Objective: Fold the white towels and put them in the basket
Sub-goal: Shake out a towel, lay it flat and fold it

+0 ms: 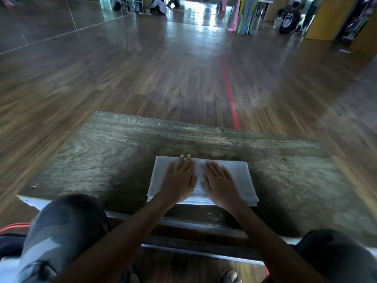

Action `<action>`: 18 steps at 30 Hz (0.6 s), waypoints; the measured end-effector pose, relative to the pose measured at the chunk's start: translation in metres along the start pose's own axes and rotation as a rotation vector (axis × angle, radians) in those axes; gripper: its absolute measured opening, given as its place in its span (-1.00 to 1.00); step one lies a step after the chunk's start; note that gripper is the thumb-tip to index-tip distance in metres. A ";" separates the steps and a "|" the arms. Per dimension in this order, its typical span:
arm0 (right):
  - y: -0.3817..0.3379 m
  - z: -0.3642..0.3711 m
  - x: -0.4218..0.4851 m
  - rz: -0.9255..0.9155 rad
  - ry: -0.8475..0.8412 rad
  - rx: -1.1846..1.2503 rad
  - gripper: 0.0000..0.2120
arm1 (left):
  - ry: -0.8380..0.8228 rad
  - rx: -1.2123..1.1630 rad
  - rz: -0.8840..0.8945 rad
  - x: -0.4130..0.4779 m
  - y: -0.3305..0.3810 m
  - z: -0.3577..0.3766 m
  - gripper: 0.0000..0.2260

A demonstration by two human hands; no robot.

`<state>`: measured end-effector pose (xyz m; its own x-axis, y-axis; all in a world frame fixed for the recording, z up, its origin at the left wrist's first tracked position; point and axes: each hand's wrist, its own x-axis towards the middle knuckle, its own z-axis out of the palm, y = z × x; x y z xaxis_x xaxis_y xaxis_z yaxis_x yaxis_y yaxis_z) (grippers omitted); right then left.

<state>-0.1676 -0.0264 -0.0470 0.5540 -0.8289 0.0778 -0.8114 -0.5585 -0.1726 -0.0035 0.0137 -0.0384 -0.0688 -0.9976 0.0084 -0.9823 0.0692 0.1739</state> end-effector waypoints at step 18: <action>0.090 -0.022 -0.012 0.347 -0.160 -0.028 -0.30 | -0.045 -0.006 -0.292 -0.044 -0.050 -0.002 -0.42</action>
<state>-0.2514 -0.0676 -0.0423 0.2654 -0.9546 -0.1356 -0.9594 -0.2476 -0.1348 0.0491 0.0537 -0.0454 0.2092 -0.9740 -0.0868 -0.9606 -0.2213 0.1682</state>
